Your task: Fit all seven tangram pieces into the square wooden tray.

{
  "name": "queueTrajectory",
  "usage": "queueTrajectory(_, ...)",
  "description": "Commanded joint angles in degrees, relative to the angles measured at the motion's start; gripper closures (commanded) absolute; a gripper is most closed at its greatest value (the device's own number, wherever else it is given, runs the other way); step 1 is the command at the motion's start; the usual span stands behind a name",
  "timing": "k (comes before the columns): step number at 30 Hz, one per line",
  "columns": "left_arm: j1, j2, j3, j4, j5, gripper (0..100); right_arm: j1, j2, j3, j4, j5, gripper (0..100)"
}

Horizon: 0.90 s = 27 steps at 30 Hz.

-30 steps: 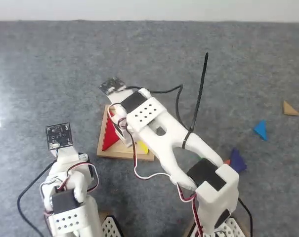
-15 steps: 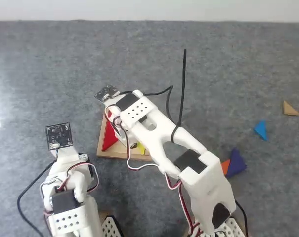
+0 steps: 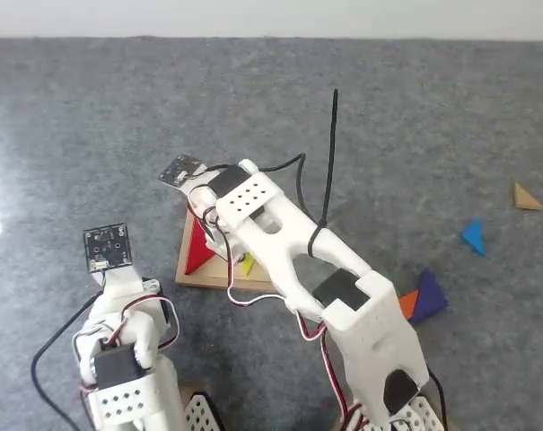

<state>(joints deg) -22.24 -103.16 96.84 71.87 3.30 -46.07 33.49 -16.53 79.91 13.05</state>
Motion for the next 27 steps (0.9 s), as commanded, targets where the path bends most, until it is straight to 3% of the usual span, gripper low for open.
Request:
queueTrajectory(1, -0.09, -0.97, -0.40, 0.44, -0.26, 99, 1.19, -1.19, -2.99, -0.48, 0.44, 89.2)
queueTrajectory(5, -0.09, -0.97, -0.40, 0.44, -0.26, 99, 1.71, -5.32, -5.80, 3.65, -7.82, 82.0)
queueTrajectory(9, -0.09, -0.97, -0.40, 0.44, -0.26, 99, 1.36, -5.49, -5.45, 1.45, -16.62, 71.3)
queueTrajectory(19, -0.09, -0.97, -0.40, 0.44, -0.26, 99, 2.24, 1.89, -9.41, -1.89, -16.70, 69.3)
queueTrajectory(27, -0.09, -0.97, -0.40, 0.44, -0.26, 99, 1.10, 3.21, -9.93, -2.15, -16.79, 60.8)
